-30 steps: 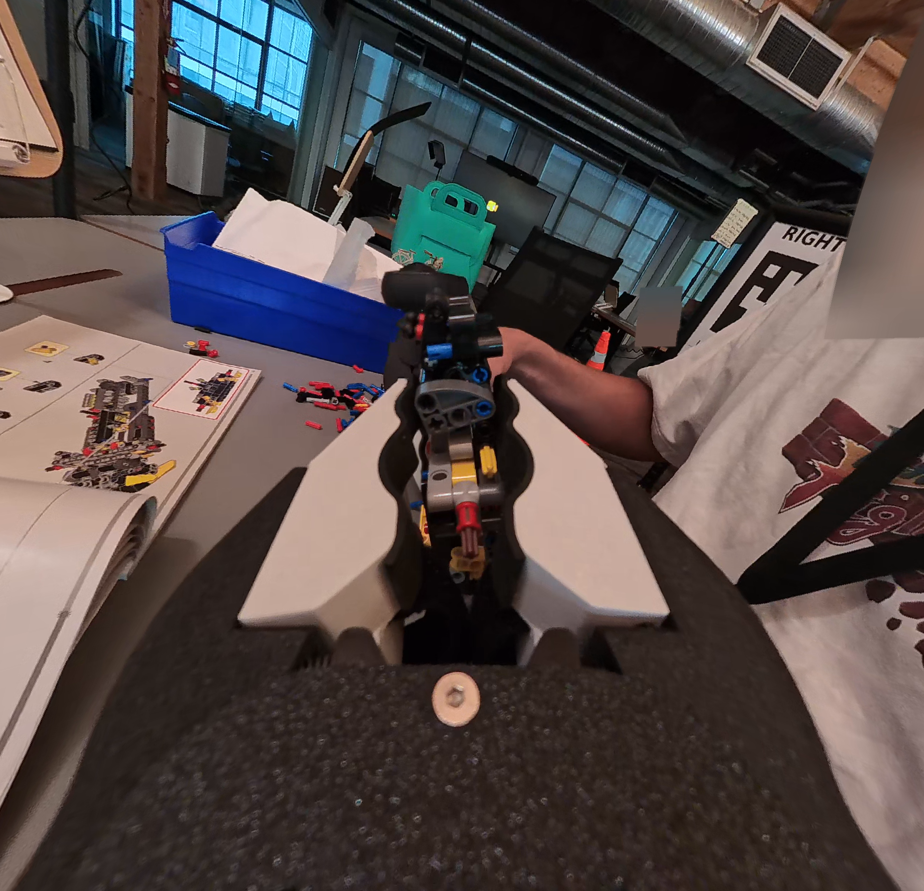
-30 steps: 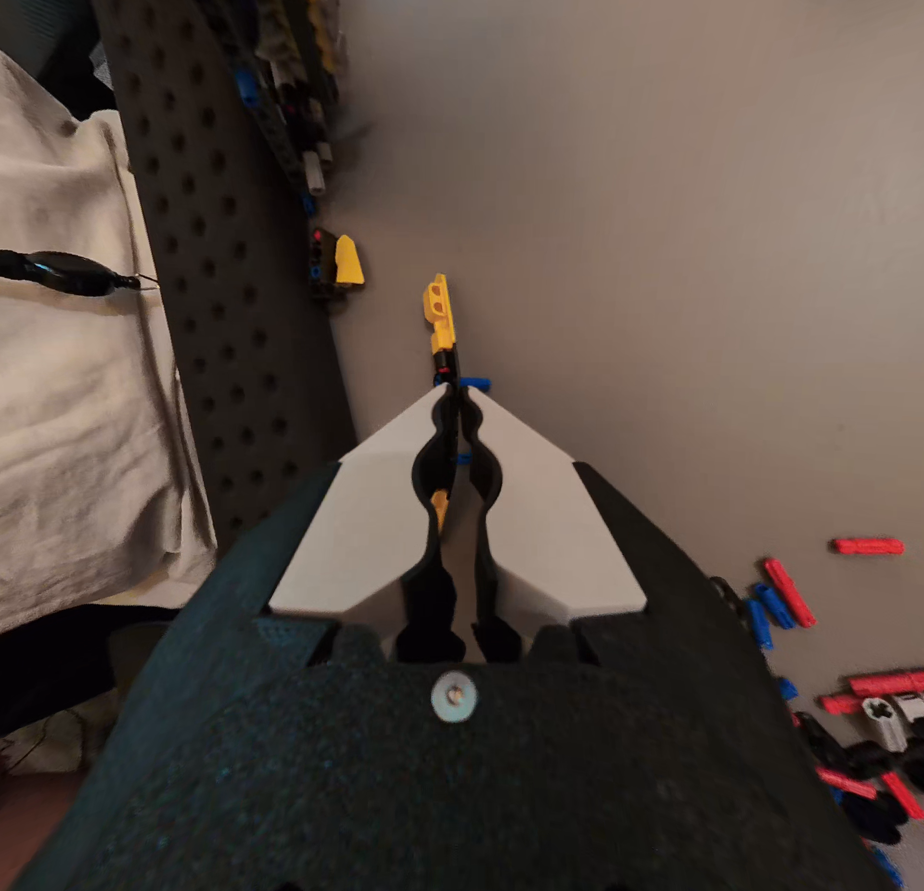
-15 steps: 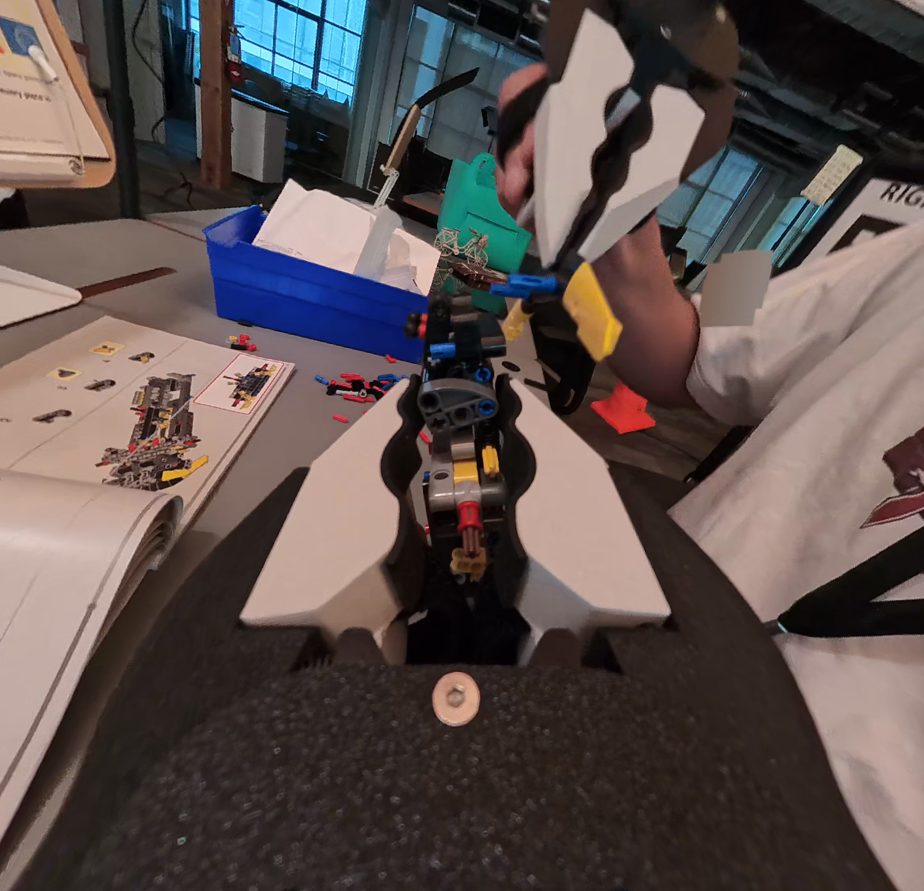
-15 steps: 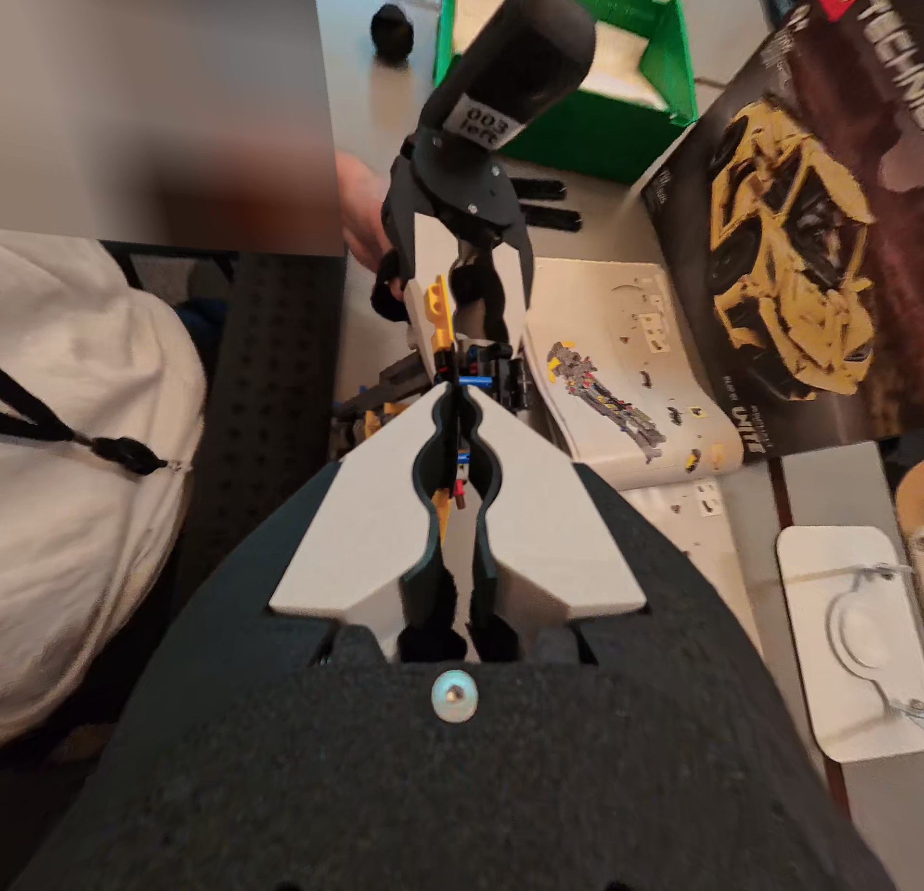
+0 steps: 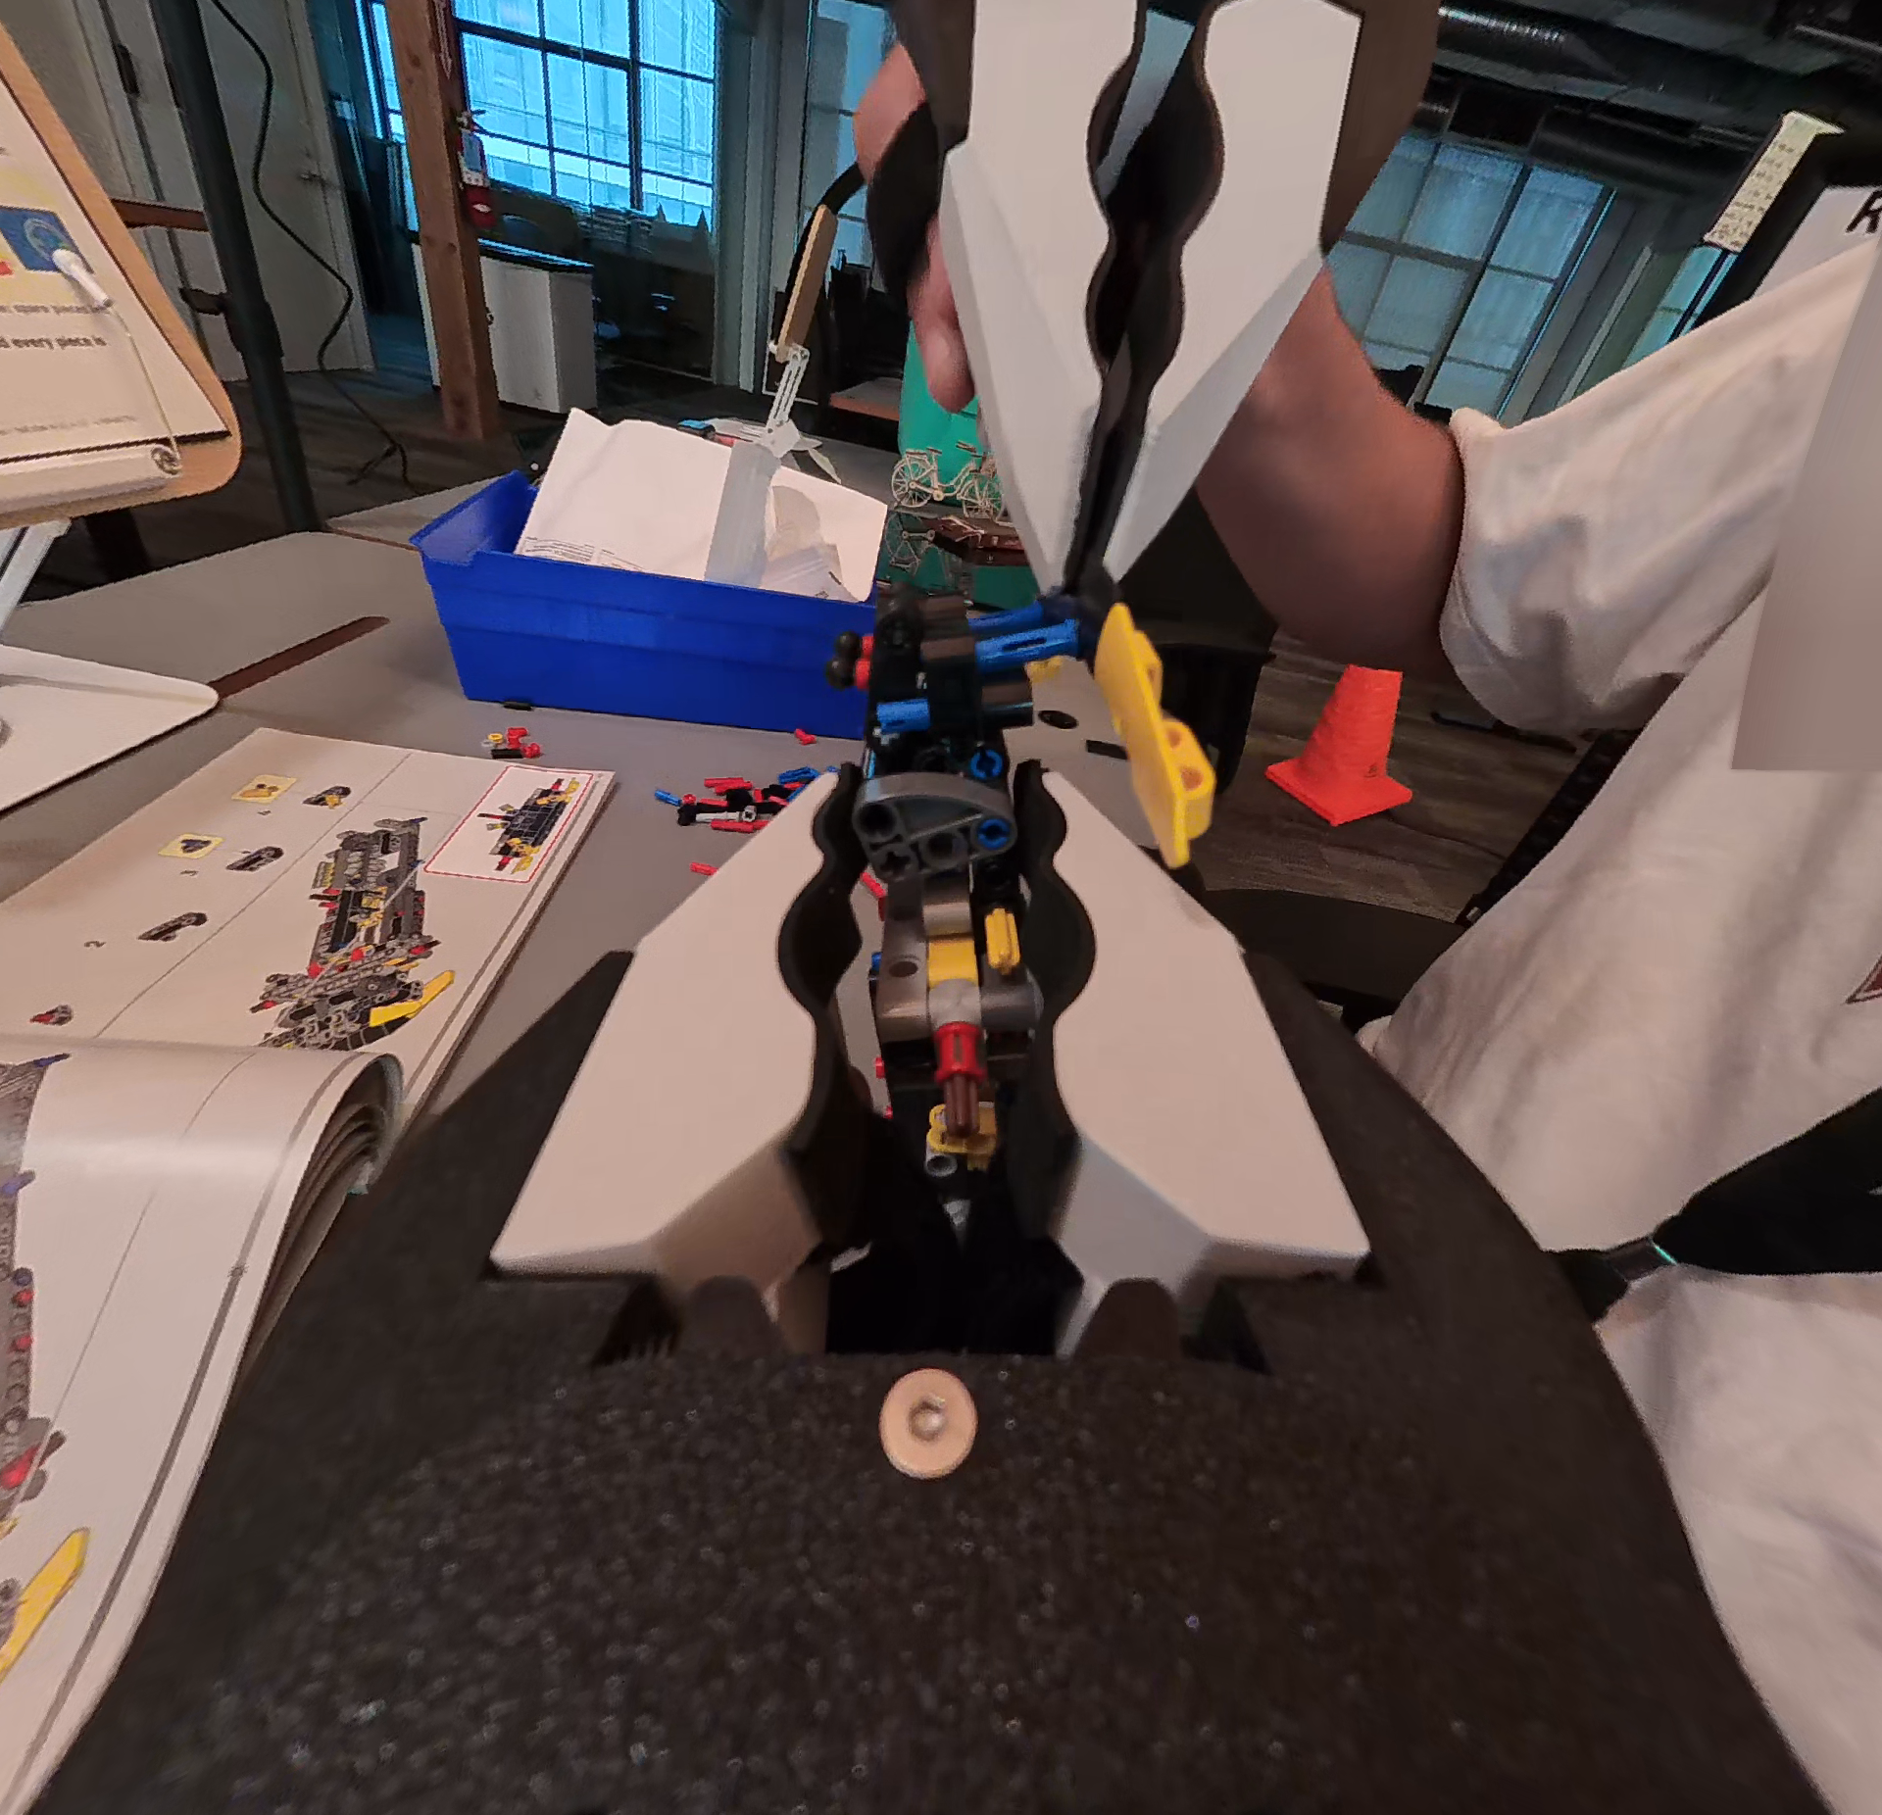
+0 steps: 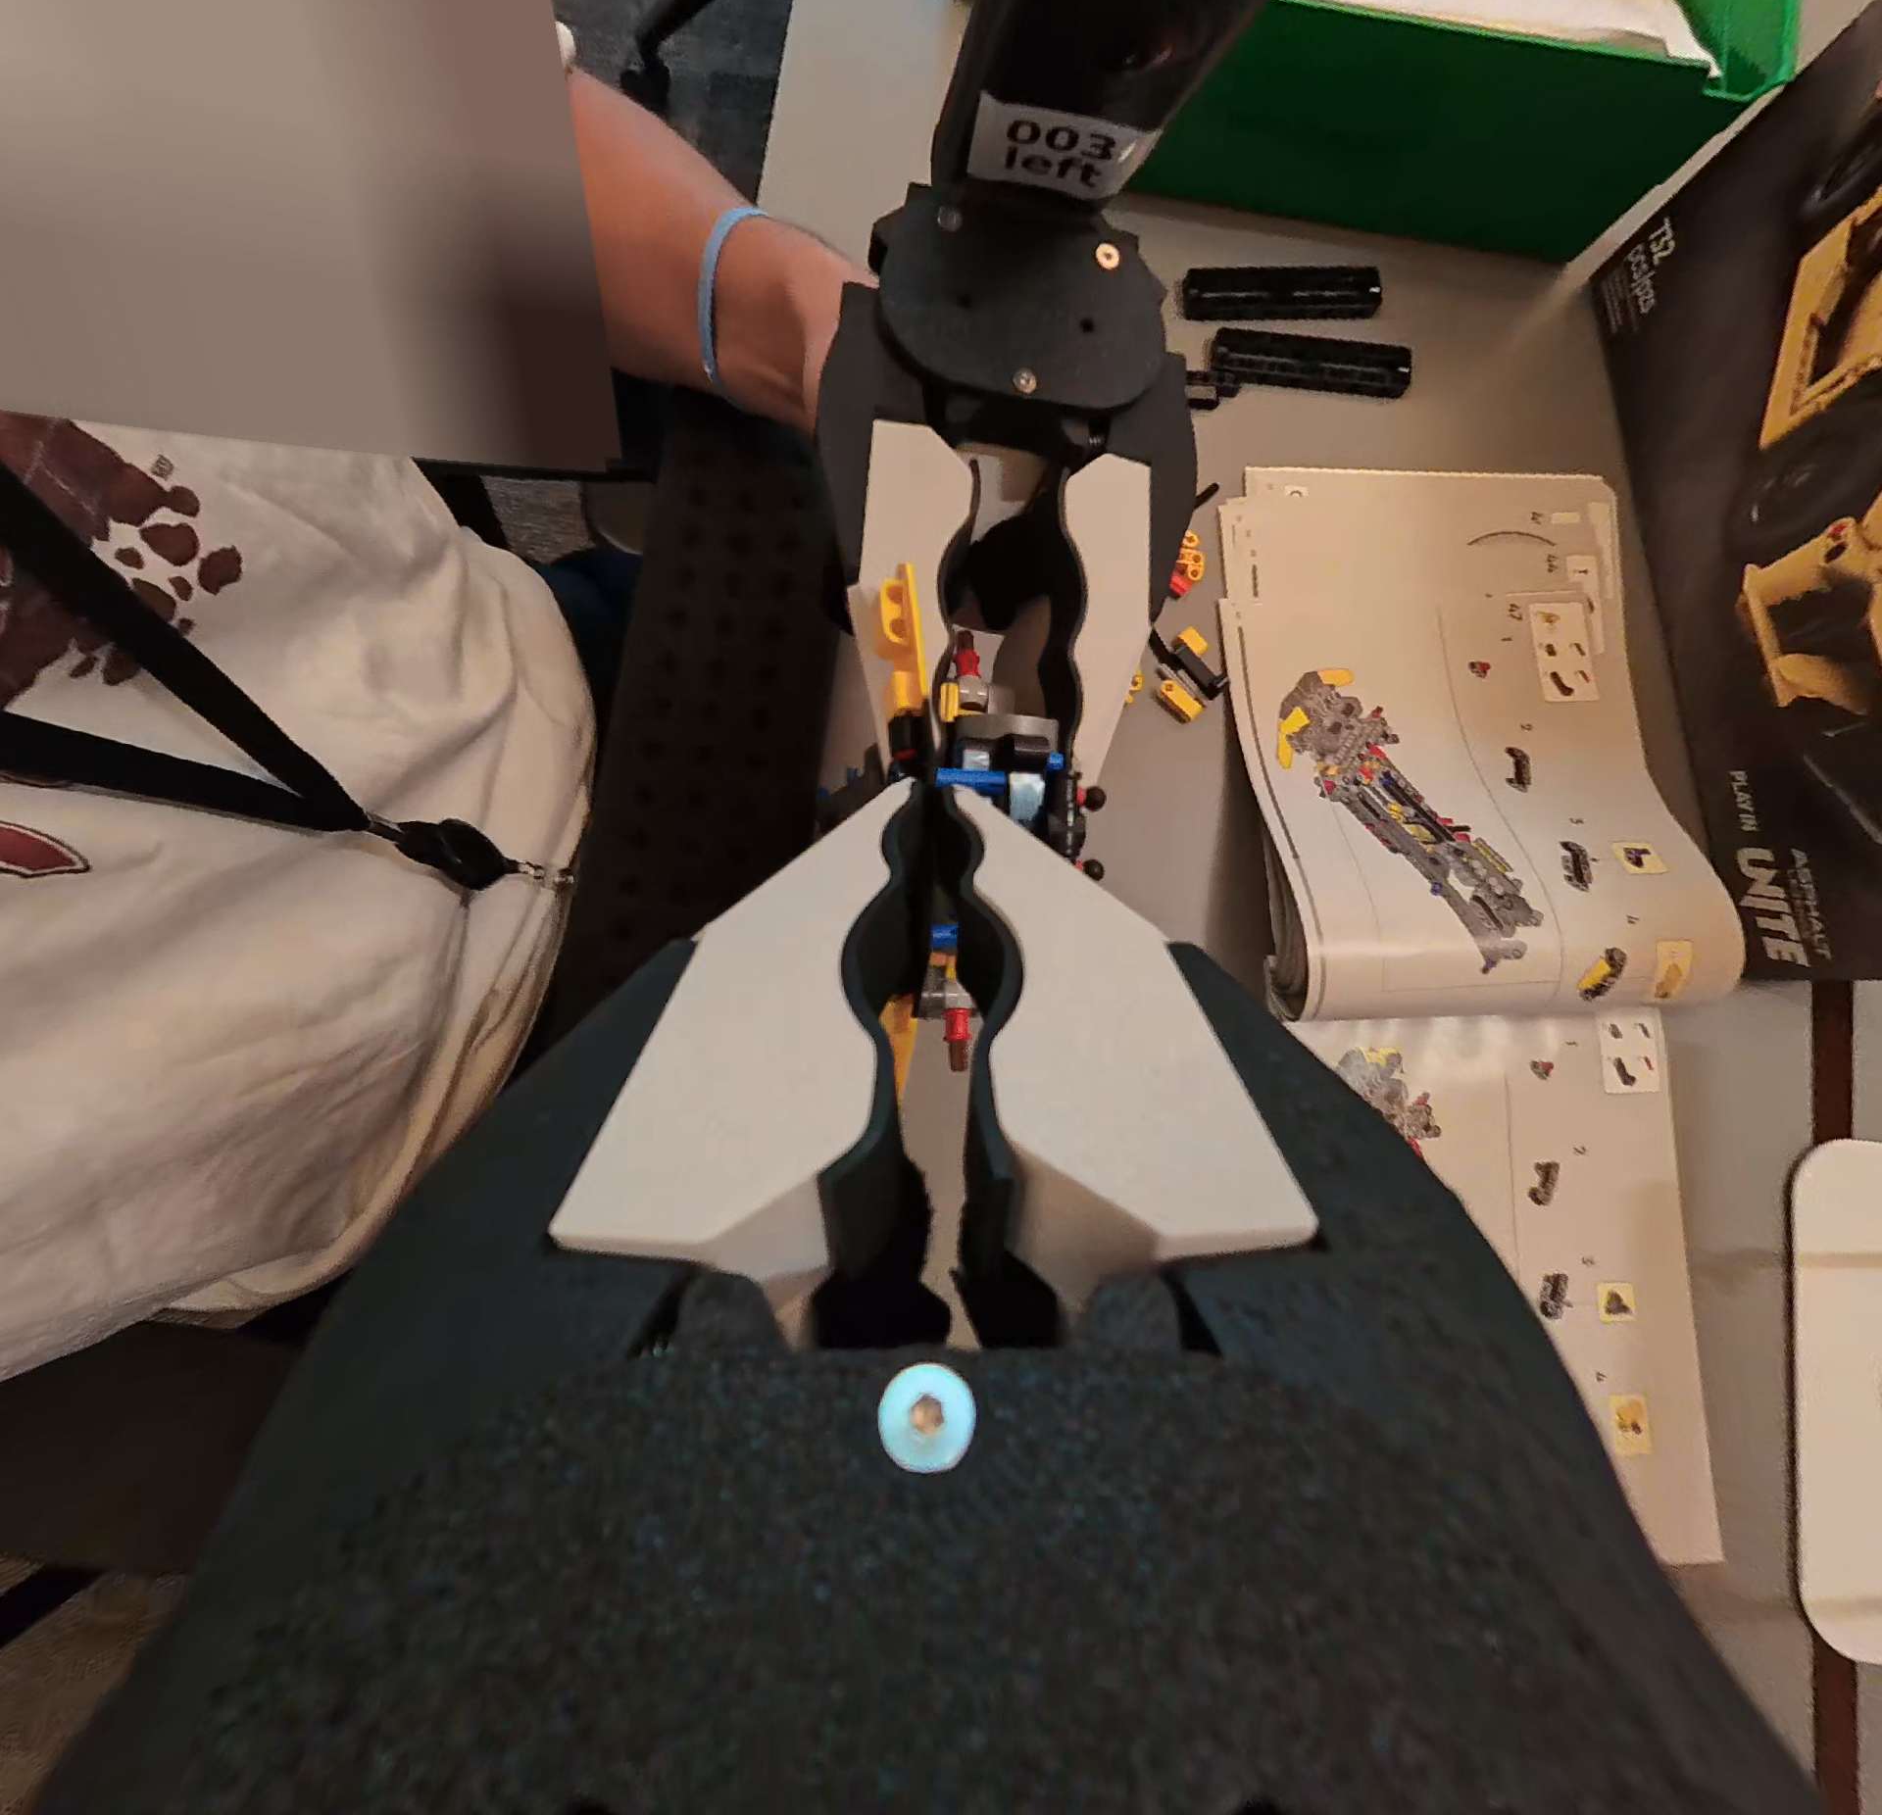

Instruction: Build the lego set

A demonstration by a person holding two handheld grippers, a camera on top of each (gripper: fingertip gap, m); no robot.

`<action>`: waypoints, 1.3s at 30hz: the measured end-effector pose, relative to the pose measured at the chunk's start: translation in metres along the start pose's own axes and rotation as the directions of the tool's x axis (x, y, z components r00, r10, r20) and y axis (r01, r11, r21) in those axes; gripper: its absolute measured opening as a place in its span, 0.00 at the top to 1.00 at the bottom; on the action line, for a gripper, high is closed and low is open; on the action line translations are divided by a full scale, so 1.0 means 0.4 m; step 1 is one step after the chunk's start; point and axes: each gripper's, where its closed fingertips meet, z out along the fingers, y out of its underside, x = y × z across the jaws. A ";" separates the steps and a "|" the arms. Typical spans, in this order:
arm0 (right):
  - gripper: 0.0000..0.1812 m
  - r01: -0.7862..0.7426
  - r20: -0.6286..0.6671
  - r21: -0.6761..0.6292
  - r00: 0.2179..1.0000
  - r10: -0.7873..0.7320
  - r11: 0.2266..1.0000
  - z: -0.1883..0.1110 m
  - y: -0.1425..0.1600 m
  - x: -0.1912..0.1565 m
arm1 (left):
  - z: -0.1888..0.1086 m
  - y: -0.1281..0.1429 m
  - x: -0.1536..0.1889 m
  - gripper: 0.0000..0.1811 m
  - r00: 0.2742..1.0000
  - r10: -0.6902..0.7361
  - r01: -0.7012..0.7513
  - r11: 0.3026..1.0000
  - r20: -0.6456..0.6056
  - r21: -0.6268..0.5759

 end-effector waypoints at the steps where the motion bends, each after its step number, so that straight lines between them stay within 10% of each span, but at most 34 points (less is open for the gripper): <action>1: 1.00 0.009 -0.014 -0.013 1.000 -0.009 1.000 0.000 0.001 0.005 | 0.000 0.000 -0.002 0.85 1.000 -0.002 0.002 1.000 0.006 -0.002; 39: 1.00 0.134 -0.066 -0.292 0.985 -0.159 0.947 -0.002 -0.004 0.013 | 0.008 -0.001 -0.013 0.85 0.989 0.092 -0.090 0.996 0.116 -0.026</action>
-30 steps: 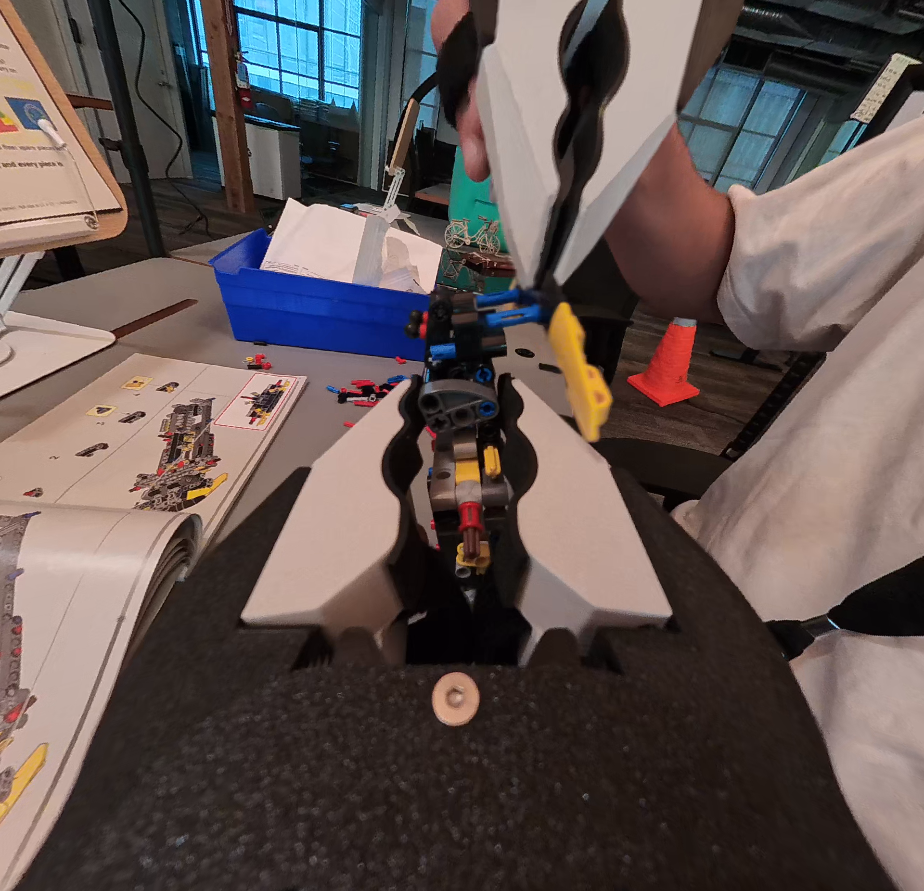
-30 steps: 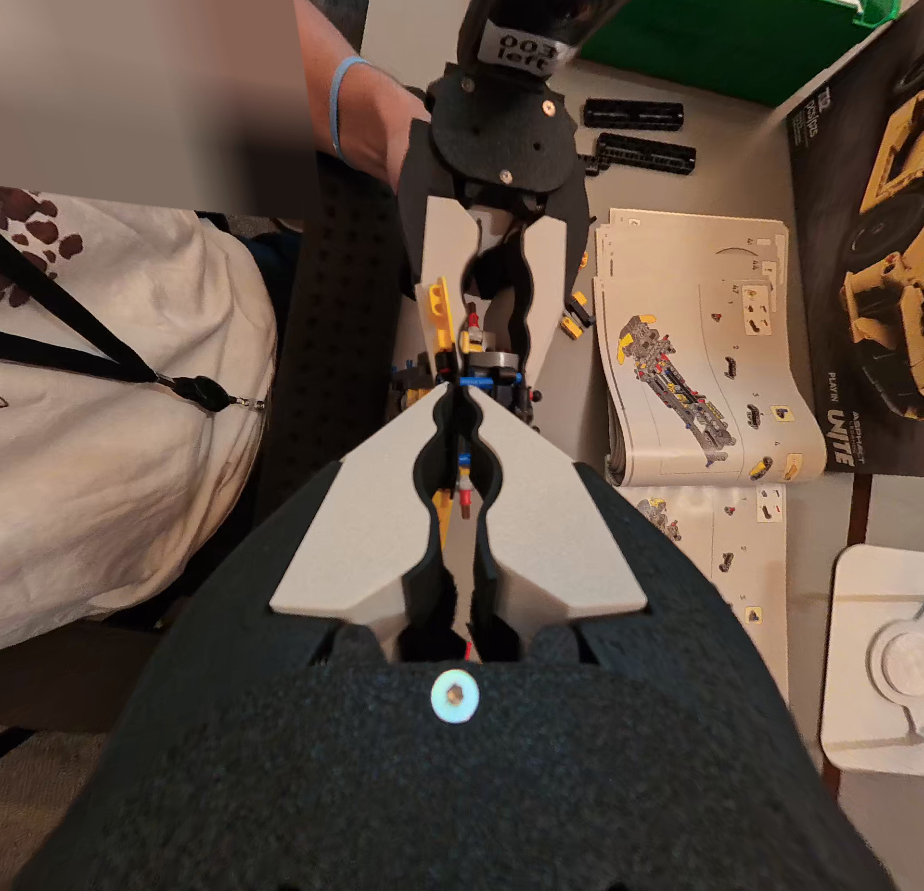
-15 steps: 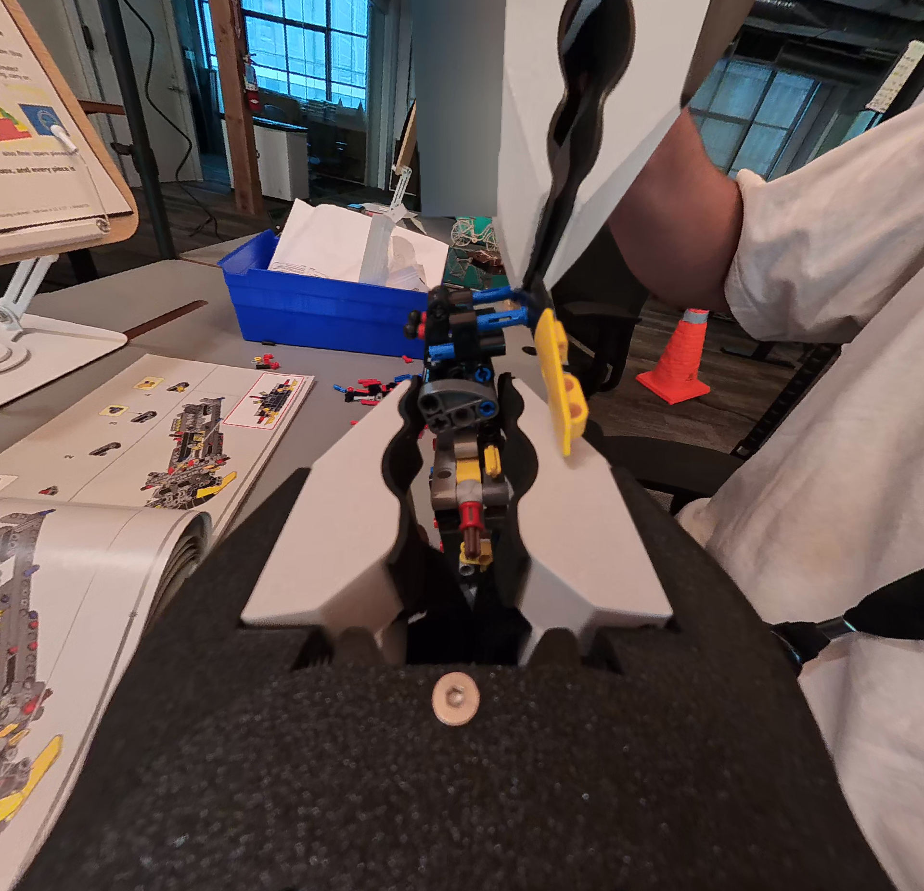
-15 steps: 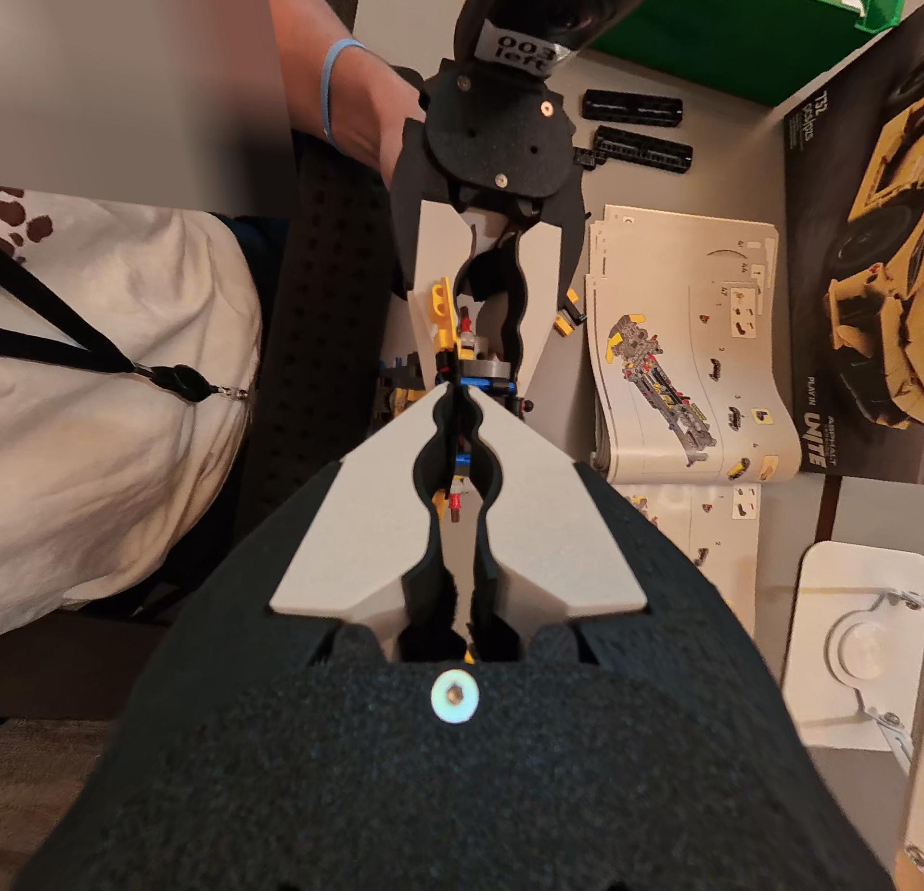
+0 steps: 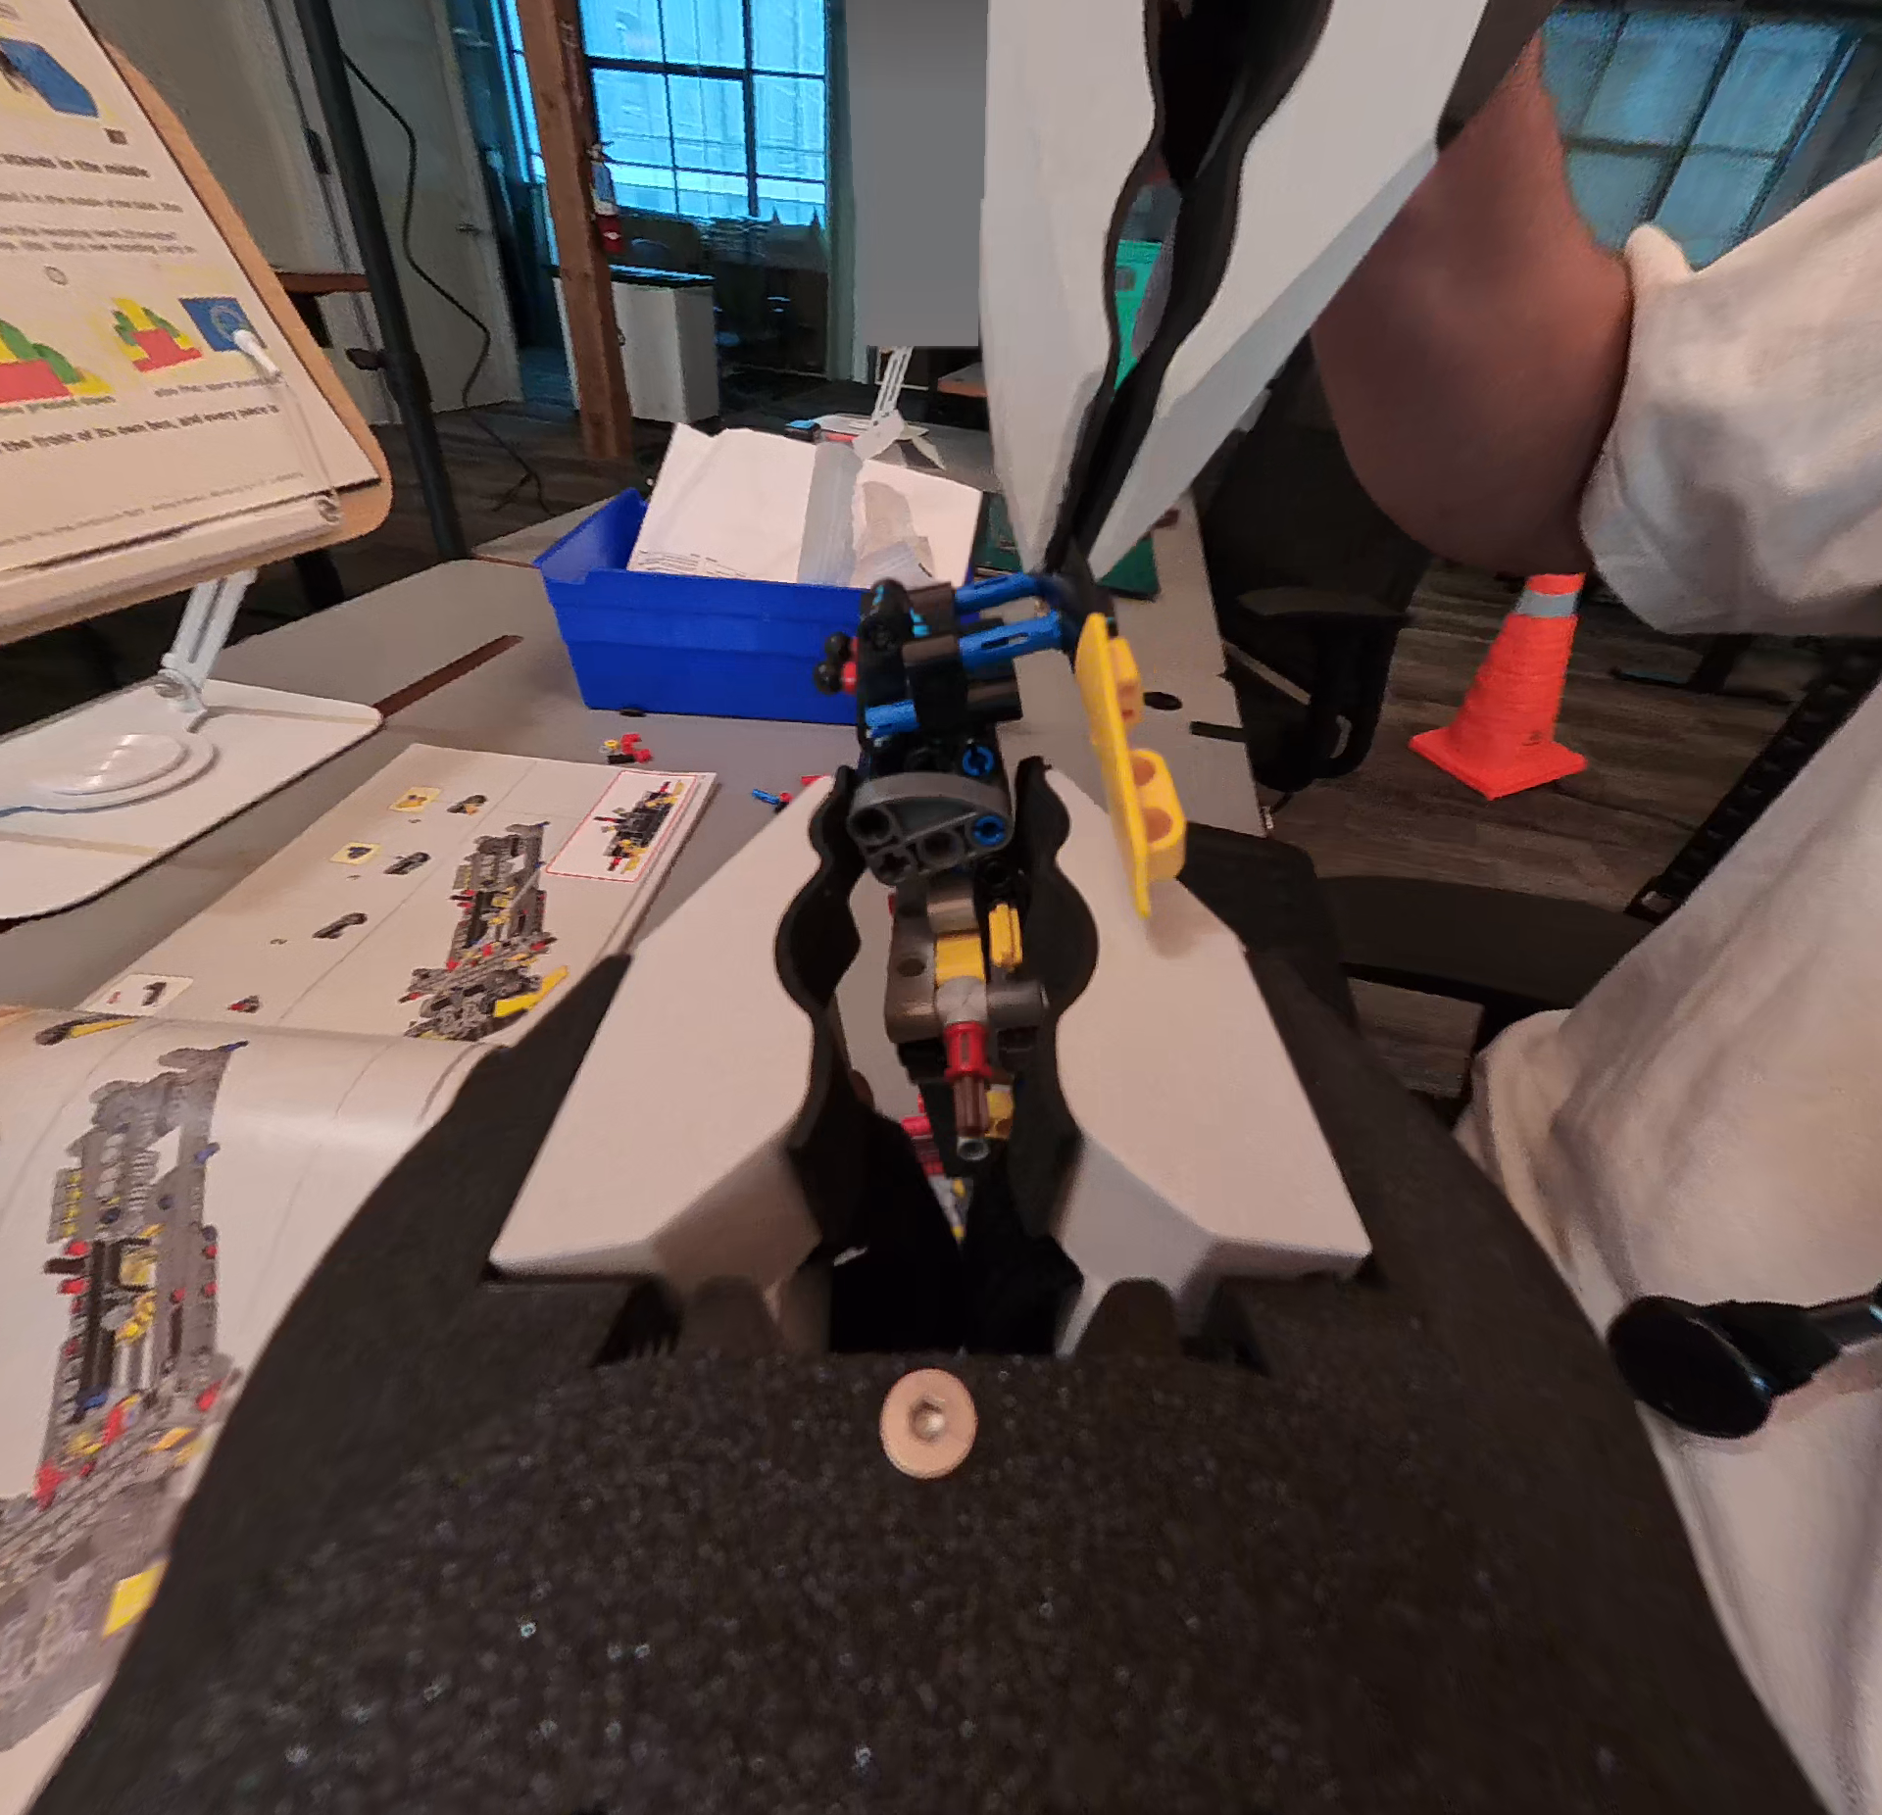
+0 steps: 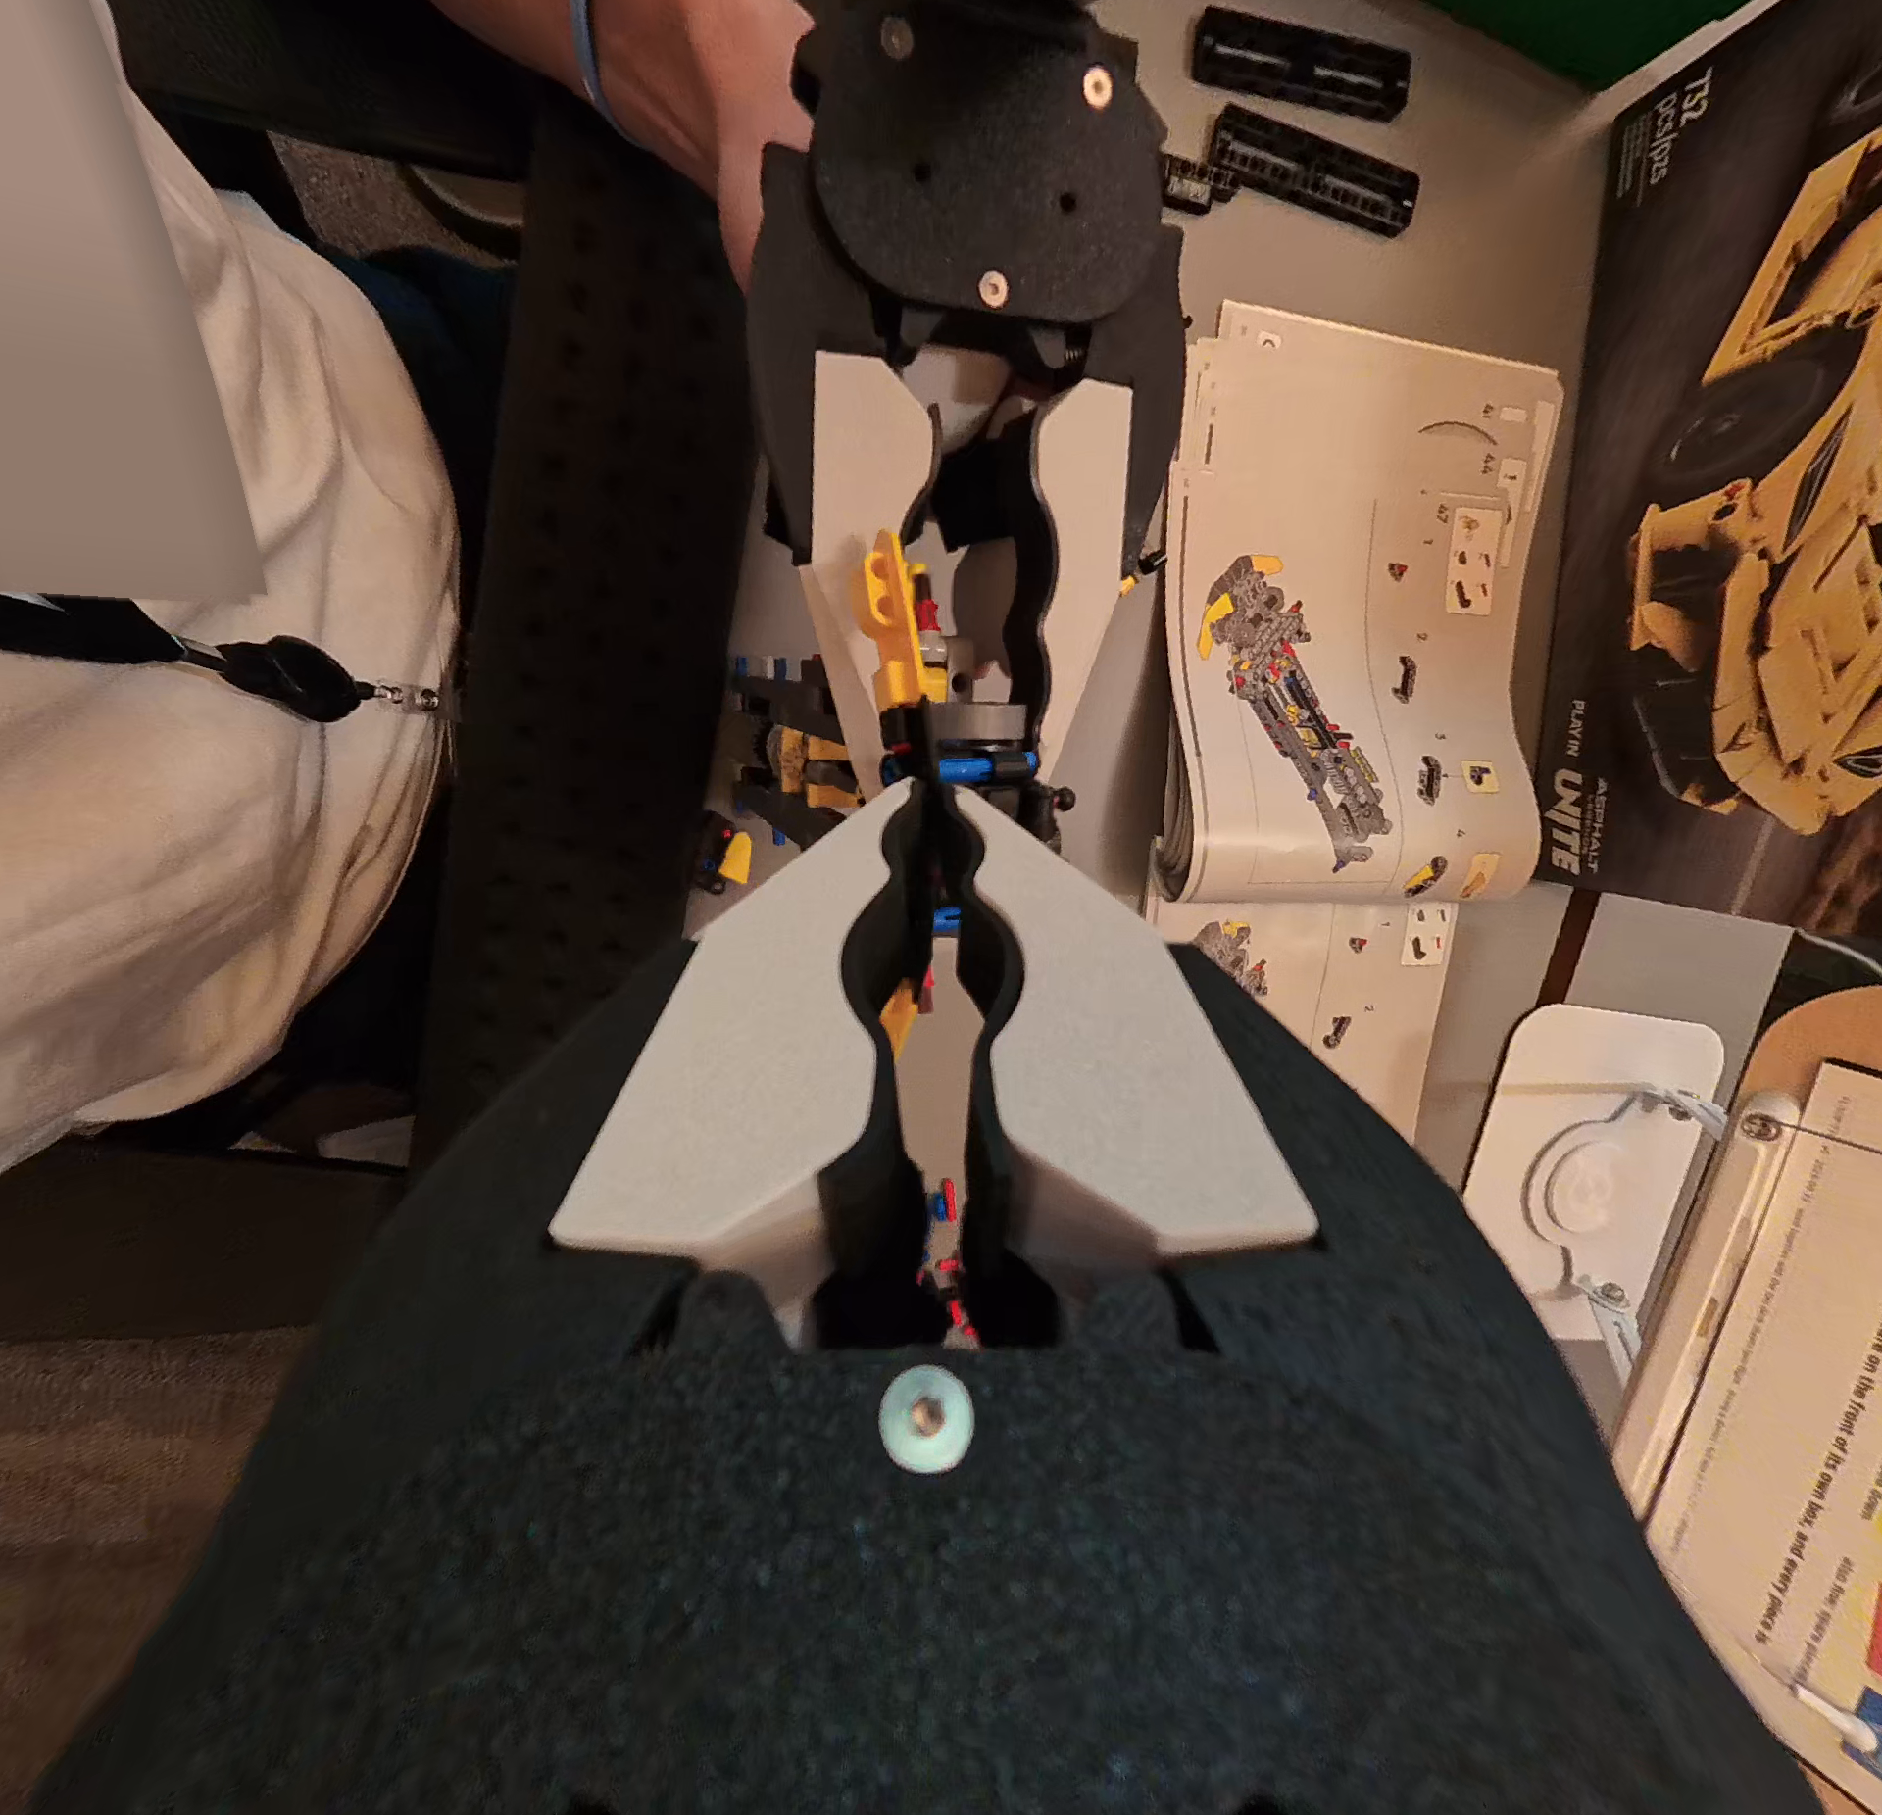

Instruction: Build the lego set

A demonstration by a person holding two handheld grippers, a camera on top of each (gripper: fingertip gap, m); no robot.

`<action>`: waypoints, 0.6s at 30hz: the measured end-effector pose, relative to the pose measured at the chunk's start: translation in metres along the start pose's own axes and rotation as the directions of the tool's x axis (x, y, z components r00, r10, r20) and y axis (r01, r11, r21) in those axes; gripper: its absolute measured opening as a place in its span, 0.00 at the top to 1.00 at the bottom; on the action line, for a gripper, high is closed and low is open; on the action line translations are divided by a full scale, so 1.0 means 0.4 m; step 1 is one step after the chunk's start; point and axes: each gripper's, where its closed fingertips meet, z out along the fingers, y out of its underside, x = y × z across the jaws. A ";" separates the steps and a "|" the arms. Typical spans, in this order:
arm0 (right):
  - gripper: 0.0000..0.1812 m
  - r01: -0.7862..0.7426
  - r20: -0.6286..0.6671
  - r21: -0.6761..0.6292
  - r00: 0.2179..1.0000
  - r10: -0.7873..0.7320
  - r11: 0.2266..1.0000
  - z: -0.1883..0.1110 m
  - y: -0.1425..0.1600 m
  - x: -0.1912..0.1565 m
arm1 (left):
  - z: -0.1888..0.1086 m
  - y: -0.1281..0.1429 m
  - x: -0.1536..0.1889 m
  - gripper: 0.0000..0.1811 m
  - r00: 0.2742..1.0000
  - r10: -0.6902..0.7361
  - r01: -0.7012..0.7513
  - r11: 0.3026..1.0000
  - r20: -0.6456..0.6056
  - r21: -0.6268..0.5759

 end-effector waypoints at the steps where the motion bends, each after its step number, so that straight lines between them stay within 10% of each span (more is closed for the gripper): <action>1: 1.00 0.004 0.001 -0.012 1.000 -0.004 1.000 0.000 0.000 -0.002 | 0.000 0.000 0.000 0.85 1.000 0.019 -0.019 1.000 0.011 0.003; 18: 1.00 -0.016 0.017 0.004 1.000 0.016 1.000 0.002 -0.003 0.000 | -0.005 0.000 -0.001 0.84 0.999 0.031 -0.032 0.999 0.041 0.009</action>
